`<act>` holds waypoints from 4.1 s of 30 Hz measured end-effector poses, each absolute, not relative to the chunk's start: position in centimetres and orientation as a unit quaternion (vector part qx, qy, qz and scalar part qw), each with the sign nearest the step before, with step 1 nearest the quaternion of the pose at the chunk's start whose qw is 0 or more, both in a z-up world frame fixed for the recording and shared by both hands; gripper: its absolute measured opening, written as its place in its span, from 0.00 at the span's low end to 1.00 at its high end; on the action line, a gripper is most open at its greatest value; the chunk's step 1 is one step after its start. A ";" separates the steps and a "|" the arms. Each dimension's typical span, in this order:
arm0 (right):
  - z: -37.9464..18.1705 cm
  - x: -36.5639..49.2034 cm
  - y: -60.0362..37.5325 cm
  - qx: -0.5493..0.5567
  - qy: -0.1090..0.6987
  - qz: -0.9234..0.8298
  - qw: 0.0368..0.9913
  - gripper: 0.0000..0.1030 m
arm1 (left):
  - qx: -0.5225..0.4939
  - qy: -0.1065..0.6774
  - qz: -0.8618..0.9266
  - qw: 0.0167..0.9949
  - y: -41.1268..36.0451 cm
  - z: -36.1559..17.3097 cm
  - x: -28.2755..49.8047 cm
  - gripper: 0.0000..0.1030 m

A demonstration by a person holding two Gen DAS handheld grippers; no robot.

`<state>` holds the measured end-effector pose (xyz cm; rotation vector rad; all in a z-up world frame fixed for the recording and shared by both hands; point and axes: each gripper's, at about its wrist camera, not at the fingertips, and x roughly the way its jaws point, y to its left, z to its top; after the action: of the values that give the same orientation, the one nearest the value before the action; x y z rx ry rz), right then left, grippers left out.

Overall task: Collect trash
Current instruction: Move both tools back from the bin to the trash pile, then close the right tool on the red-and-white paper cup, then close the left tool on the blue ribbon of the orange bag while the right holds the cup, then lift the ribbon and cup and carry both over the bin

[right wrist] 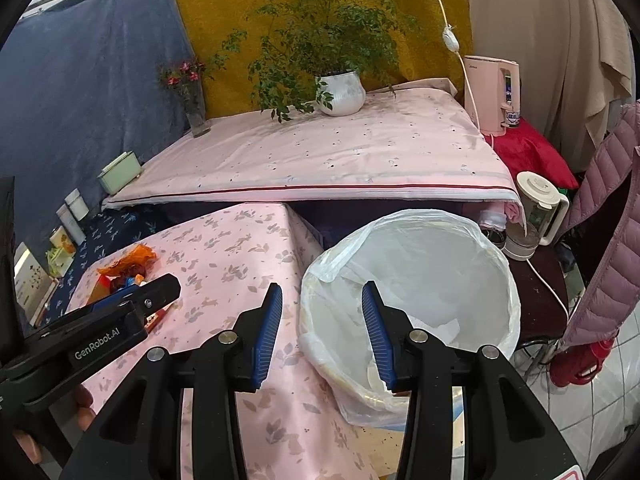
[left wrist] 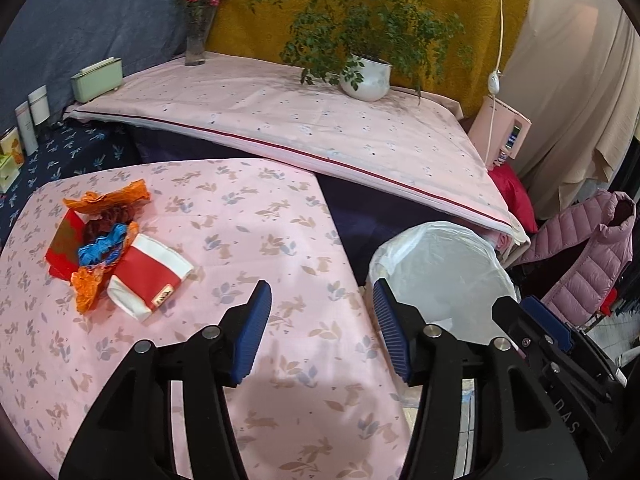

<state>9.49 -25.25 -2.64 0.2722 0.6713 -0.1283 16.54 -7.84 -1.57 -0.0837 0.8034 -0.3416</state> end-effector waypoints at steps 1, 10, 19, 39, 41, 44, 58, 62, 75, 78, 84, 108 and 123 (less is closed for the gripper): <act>-2.6 9.6 -24.8 0.131 0.329 -0.060 0.933 0.40 | -0.042 0.388 -0.163 0.906 -7.4 -1.6 16.6 0.49; -2.4 10.6 -21.2 0.112 0.338 -0.039 0.934 0.46 | -0.061 0.390 -0.132 0.909 -3.2 -2.2 16.9 0.52; -2.4 11.6 -16.5 0.083 0.347 -0.007 0.934 0.47 | -0.079 0.383 -0.085 0.916 2.2 -2.8 16.8 0.67; -6.0 15.6 -4.0 0.024 0.390 0.087 0.916 0.48 | -0.136 0.408 0.005 0.903 15.3 -6.8 18.2 0.77; -6.6 16.3 -2.9 0.021 0.394 0.096 0.914 0.48 | -0.138 0.410 0.012 0.901 16.3 -7.2 18.2 0.78; -7.5 17.4 -1.5 0.021 0.401 0.107 0.909 0.48 | -0.133 0.410 0.023 0.902 17.4 -7.7 18.3 0.81; -11.6 21.8 1.3 0.005 0.425 0.118 0.897 0.48 | -0.155 0.428 -0.002 0.891 18.0 -9.6 21.0 0.85; -12.0 21.8 1.2 -0.010 0.425 0.120 0.897 0.22 | -0.152 0.430 -0.015 0.890 16.7 -9.9 22.1 0.85; -11.7 20.1 -3.4 0.033 0.419 0.101 0.902 0.17 | -0.145 0.451 -0.033 0.880 12.9 -11.9 25.2 0.83; -11.4 20.1 -4.6 0.049 0.420 0.091 0.901 0.17 | -0.140 0.458 -0.034 0.877 12.3 -12.5 25.6 0.71; -11.1 19.8 -6.3 0.081 0.424 0.077 0.899 0.16 | -0.107 0.463 -0.027 0.879 11.2 -13.4 25.4 0.45; -8.2 14.3 -12.3 0.149 0.391 0.055 0.907 0.15 | -0.106 0.433 -0.114 0.888 6.2 -8.8 17.7 0.06; -6.8 11.7 -15.9 0.173 0.369 0.043 0.912 0.15 | -0.101 0.442 -0.114 0.884 4.3 -7.9 16.1 0.57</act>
<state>11.67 -15.89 -6.82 0.3570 0.7597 0.0883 16.11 4.28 -7.91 -0.2102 0.9192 -0.2377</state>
